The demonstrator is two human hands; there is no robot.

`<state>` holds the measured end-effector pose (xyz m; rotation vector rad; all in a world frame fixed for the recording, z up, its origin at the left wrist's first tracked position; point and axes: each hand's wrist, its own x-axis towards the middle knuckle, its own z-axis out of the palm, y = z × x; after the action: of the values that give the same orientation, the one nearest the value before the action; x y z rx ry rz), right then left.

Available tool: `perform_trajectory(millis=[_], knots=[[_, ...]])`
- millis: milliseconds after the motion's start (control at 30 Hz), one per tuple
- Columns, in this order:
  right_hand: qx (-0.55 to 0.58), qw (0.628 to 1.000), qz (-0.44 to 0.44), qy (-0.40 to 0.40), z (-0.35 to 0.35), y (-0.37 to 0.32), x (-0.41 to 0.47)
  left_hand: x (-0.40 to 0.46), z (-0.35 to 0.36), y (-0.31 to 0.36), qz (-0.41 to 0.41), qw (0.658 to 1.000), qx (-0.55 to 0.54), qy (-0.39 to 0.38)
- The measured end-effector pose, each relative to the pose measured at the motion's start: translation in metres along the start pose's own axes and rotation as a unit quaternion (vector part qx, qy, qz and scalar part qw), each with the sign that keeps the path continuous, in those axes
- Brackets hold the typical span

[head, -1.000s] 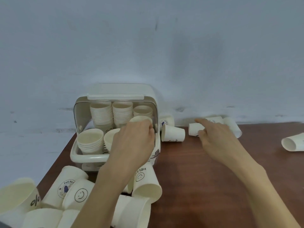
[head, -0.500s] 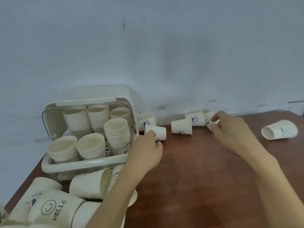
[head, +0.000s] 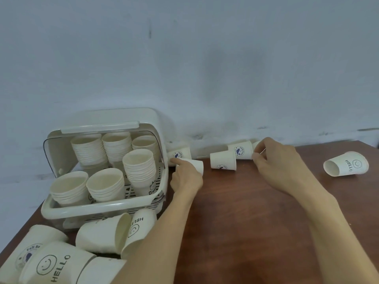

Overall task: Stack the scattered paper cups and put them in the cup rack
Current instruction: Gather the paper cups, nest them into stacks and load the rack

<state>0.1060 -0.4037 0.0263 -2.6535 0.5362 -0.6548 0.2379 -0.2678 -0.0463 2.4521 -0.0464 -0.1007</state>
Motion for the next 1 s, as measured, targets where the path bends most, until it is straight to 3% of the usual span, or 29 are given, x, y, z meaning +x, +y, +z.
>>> perform_trajectory(millis=[233, 467, 600, 800, 1000], knots=[[0.013, 1.000, 0.023, 0.003, -0.005, 0.008, 0.002, 0.040, 0.019, -0.007, -0.099, 0.988, -0.121, -0.004], [0.028, 0.999, 0.025, 0.006, -0.010, 0.011, 0.004, 0.000, 0.000, 0.004, 0.022, 0.996, -0.068, 0.060], [0.029, 0.999, 0.035, 0.010, -0.015, 0.019, 0.002, -0.028, -0.005, 0.009, 0.083, 0.988, -0.105, 0.071], [0.012, 0.997, 0.063, 0.034, -0.022, 0.036, 0.004, -0.064, 0.019, 0.039, 0.203, 0.975, -0.091, 0.006], [0.027, 0.994, 0.087, 0.057, -0.027, 0.058, 0.006, -0.091, 0.054, 0.063, 0.210, 0.976, -0.038, -0.041]])
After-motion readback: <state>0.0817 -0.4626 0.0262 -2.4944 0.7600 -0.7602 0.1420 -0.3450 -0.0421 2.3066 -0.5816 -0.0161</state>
